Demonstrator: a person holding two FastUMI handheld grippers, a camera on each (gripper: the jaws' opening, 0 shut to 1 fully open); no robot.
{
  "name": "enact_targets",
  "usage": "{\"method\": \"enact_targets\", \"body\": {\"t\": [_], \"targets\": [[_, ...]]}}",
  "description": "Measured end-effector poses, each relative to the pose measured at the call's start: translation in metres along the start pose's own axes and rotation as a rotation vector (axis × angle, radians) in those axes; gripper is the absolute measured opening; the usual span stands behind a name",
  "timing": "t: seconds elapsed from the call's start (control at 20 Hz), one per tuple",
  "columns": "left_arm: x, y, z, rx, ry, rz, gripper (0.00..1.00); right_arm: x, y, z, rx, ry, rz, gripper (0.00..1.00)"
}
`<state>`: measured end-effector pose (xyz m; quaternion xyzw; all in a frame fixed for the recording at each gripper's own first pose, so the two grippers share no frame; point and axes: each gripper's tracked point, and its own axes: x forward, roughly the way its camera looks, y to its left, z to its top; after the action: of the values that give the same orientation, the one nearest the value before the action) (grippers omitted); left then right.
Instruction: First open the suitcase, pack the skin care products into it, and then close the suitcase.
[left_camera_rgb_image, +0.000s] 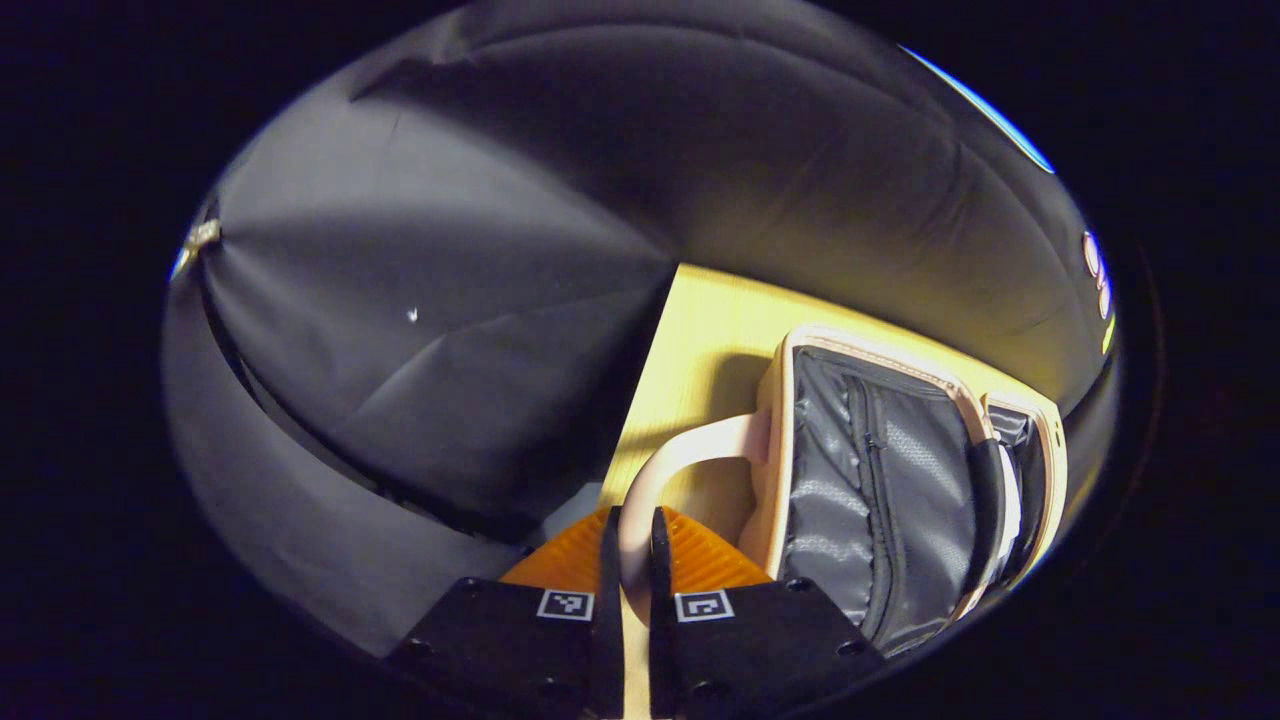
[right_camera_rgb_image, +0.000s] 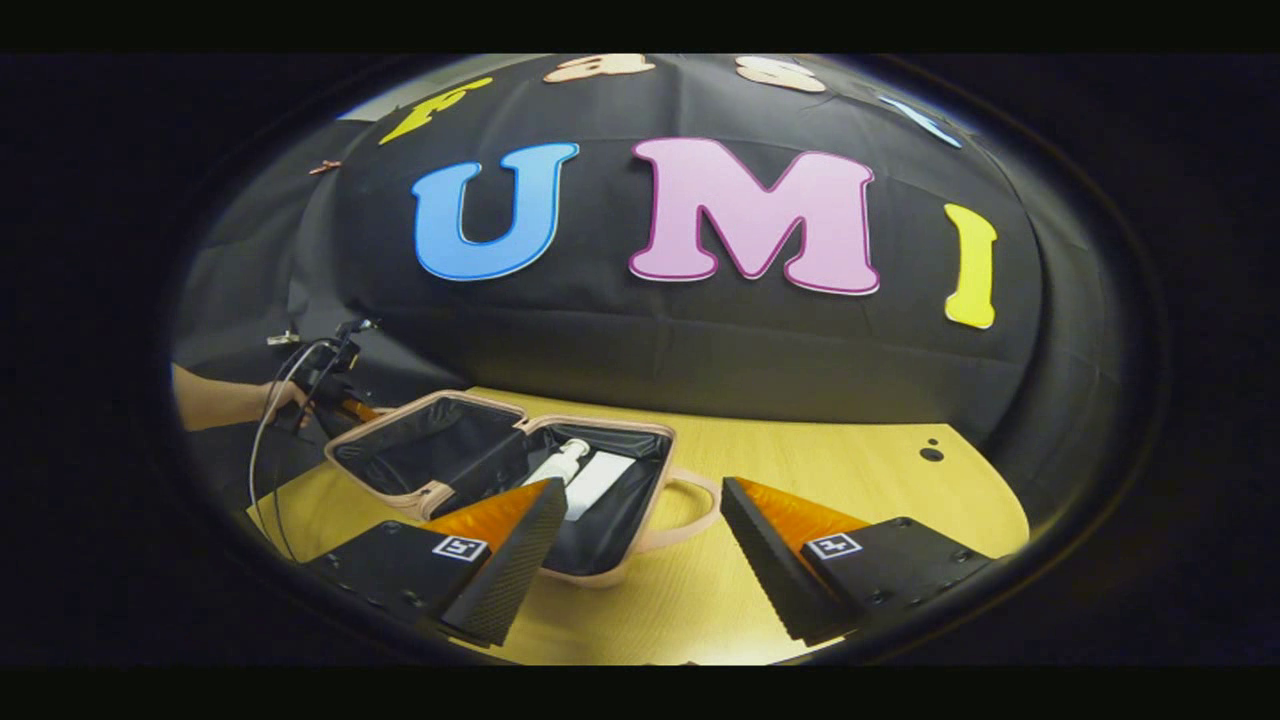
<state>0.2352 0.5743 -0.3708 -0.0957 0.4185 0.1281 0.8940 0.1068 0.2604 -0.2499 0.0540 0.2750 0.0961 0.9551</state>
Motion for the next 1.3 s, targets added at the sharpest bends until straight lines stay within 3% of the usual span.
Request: {"method": "enact_targets", "body": {"t": [0.2, 0.65, 1.0, 1.3], "targets": [[-0.045, -0.022, 0.032, 0.099, -0.109, 0.012, 0.11, -0.002, -0.008, 0.002, 0.02, -0.008, 0.002, 0.99], [-0.172, -0.102, 0.105, 0.308, -0.325, -0.092, 0.08, -0.019, -0.038, 0.018, 0.025, -0.045, 0.025, 0.99], [-0.235, -0.193, 0.11, 0.135, -0.474, -0.277, 0.08, -0.045, -0.118, 0.024, 0.012, -0.068, -0.058, 0.99], [-0.225, -0.306, 0.072, -0.013, -0.473, -0.446, 0.08, -0.057, -0.183, 0.009, 0.014, -0.032, -0.097, 0.99]]}}
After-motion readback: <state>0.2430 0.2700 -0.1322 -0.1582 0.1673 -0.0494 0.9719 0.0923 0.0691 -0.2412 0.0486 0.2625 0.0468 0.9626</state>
